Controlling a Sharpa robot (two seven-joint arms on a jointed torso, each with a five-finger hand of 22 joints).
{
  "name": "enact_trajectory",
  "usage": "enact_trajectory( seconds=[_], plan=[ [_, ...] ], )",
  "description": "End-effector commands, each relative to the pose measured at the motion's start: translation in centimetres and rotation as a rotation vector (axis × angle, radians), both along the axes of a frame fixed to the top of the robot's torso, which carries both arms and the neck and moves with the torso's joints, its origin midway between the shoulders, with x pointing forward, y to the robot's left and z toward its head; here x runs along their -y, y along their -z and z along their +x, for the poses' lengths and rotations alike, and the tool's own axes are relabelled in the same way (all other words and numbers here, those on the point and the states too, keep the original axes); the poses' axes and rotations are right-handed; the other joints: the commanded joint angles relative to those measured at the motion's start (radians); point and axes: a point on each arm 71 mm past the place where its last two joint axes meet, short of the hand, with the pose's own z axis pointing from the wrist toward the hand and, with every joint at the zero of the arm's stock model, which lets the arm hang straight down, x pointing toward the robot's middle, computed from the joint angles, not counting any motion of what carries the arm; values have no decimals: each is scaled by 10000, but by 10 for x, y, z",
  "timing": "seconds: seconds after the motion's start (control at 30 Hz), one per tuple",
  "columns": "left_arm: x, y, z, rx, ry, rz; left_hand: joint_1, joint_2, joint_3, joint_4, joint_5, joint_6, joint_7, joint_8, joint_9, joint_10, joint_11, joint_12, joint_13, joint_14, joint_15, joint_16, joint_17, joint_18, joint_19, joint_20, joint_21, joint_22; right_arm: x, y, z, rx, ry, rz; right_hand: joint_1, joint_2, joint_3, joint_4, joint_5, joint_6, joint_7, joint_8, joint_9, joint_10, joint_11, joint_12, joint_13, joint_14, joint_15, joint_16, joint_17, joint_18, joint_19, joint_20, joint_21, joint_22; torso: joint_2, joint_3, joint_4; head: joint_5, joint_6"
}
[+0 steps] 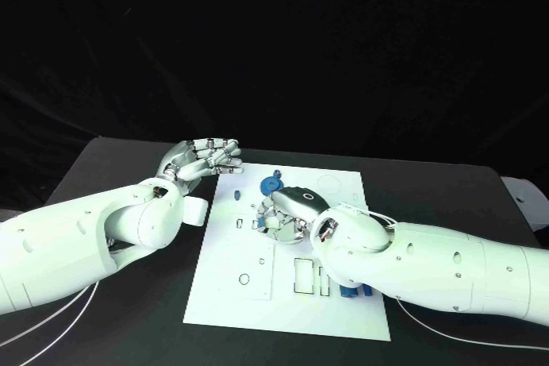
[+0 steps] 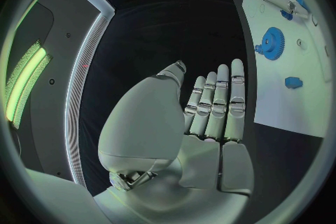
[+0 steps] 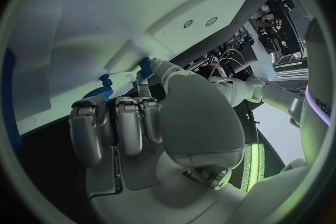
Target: Assemble the parts on the task board
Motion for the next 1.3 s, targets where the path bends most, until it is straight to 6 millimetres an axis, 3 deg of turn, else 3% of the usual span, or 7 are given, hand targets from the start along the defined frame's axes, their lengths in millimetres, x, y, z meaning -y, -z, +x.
enact_trajectory(
  seconds=[0.03,0.73,1.3],
  plan=[
    [2,-1,-1,70,213,-71,24,3,79,-1,-66,69,219,22,2,80,-19,-43,-2,-10,-53,-33,18,132,85,-7,32,-15,3,7,1,-142,181,-546,-37,13,44,13,-15,130,-29,331,361,571,-61,-18,2037,864,-43,6,1725,-56,1057,-68,9,2596,-4,-8,8,-4,-5],
    [2,-1,-1,56,207,-64,24,3,79,-1,-66,69,219,22,2,80,-19,-43,-2,-10,-53,-33,18,132,85,-7,32,-15,2,10,1,-340,132,-921,-291,-213,39,42,-183,10,10,331,374,505,-33,-103,1961,856,-24,-6,1689,-41,1023,-58,-39,2553,0,-3,1,0,-37],
    [1,-1,-1,42,203,-57,11,0,89,8,-70,65,224,15,0,79,-15,-56,-5,-15,-51,-42,31,130,83,-6,32,-19,1,10,2,-296,185,-902,-574,-490,67,92,-261,-428,213,128,284,341,142,-292,1791,847,116,-20,1650,-12,955,49,-136,2467,3,2,2,-8,-26]
  ],
)
